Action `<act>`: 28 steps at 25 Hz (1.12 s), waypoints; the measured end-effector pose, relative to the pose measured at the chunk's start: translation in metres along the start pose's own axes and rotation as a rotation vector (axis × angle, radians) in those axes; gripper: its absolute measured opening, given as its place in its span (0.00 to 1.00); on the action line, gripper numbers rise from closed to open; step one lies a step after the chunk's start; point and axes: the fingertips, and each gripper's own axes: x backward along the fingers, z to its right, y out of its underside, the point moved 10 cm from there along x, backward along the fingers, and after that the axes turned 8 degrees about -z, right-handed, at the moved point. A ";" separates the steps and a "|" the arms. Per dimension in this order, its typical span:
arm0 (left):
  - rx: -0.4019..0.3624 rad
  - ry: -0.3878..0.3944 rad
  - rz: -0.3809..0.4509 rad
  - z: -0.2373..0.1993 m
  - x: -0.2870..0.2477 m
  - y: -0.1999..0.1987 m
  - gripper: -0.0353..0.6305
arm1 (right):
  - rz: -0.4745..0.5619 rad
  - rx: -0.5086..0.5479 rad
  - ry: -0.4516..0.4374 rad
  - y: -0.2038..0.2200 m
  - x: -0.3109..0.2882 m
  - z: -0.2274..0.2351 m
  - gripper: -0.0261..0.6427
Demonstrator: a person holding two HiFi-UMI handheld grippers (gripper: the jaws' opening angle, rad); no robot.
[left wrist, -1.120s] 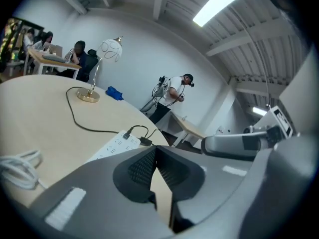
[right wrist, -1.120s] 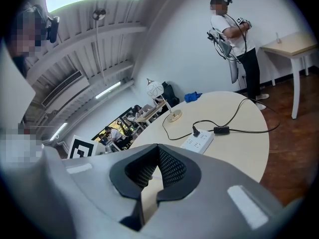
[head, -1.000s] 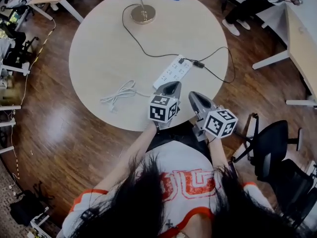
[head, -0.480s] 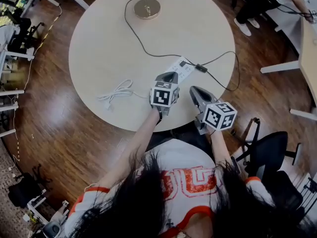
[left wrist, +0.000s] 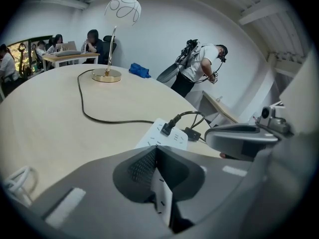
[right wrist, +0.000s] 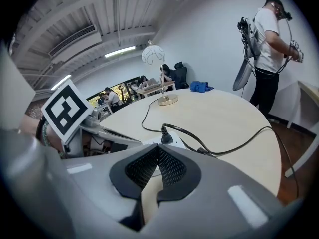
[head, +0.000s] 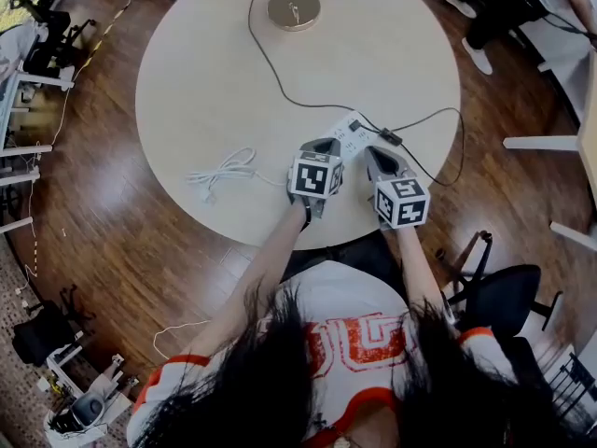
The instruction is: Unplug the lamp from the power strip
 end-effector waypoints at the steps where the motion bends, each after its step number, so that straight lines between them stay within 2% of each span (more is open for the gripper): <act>1: 0.003 -0.004 -0.006 -0.001 0.000 -0.001 0.05 | -0.004 0.007 0.007 -0.001 -0.005 0.002 0.04; 6: 0.006 -0.017 -0.079 -0.002 -0.003 -0.002 0.05 | -0.054 0.102 0.051 -0.002 -0.024 0.004 0.04; 8: 0.026 -0.007 -0.089 -0.003 -0.003 -0.001 0.05 | -0.080 0.153 0.062 -0.003 -0.030 0.003 0.10; 14: 0.052 0.001 -0.097 -0.003 -0.002 0.000 0.05 | -0.117 0.258 0.103 -0.011 -0.047 -0.002 0.19; 22: 0.075 0.004 -0.096 -0.002 -0.001 -0.001 0.05 | -0.133 0.354 0.129 -0.020 -0.062 -0.004 0.23; 27: 0.067 0.001 -0.092 -0.001 -0.001 -0.001 0.05 | -0.142 0.403 0.105 -0.025 -0.064 -0.003 0.24; 28: 0.065 0.002 -0.093 -0.001 -0.001 -0.001 0.05 | -0.144 0.413 0.093 -0.026 -0.065 -0.003 0.27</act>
